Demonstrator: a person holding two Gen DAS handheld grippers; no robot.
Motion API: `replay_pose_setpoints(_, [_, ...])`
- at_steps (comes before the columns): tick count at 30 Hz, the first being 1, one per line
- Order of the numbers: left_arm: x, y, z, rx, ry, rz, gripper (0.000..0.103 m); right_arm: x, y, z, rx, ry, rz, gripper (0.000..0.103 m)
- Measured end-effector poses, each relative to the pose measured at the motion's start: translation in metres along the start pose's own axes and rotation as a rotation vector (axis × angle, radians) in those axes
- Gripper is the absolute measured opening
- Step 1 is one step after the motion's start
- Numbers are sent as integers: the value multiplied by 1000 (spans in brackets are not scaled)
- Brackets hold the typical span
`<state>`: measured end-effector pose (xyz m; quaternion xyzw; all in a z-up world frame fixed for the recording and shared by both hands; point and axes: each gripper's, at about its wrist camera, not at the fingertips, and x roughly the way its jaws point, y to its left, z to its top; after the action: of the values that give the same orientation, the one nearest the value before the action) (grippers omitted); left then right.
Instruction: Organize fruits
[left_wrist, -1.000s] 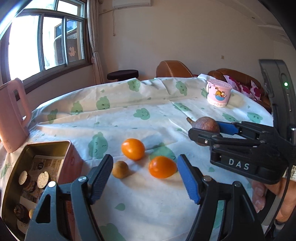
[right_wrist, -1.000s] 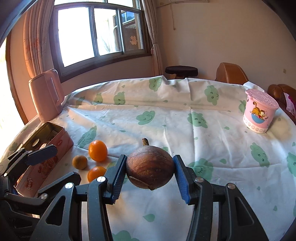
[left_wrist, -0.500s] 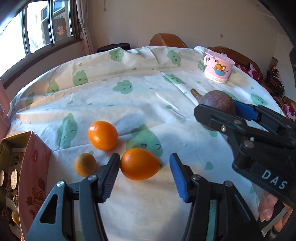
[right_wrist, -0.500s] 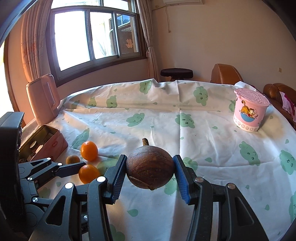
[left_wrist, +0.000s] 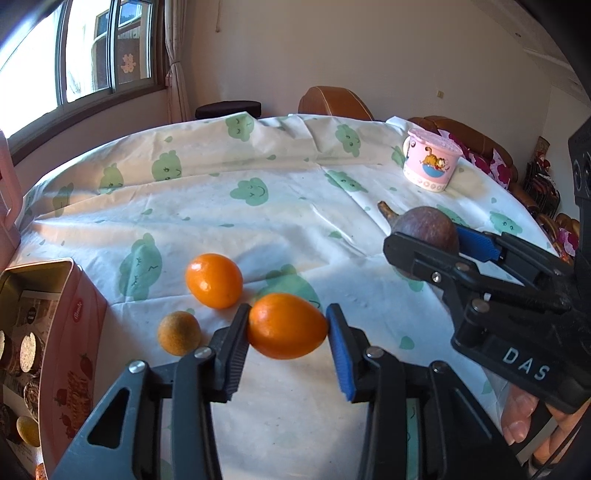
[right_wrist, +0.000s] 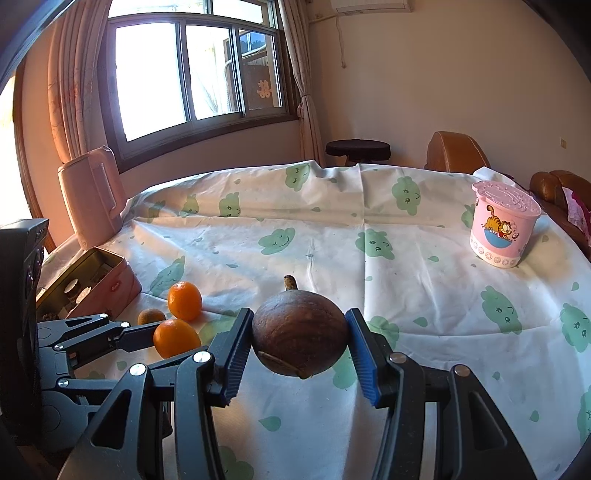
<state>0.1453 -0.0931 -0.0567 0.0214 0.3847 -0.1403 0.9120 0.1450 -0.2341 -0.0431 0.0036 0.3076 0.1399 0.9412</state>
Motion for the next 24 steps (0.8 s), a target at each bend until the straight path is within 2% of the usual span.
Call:
replay_pose_setpoints(13, [-21, 2, -1, -11, -117, 54, 42, -11, 8, -1, -40, -54, 29, 53])
replay_pose_setpoints(24, [-30, 4, -3, -24, -162, 71, 42, -18, 10, -2, -52, -91, 33, 53])
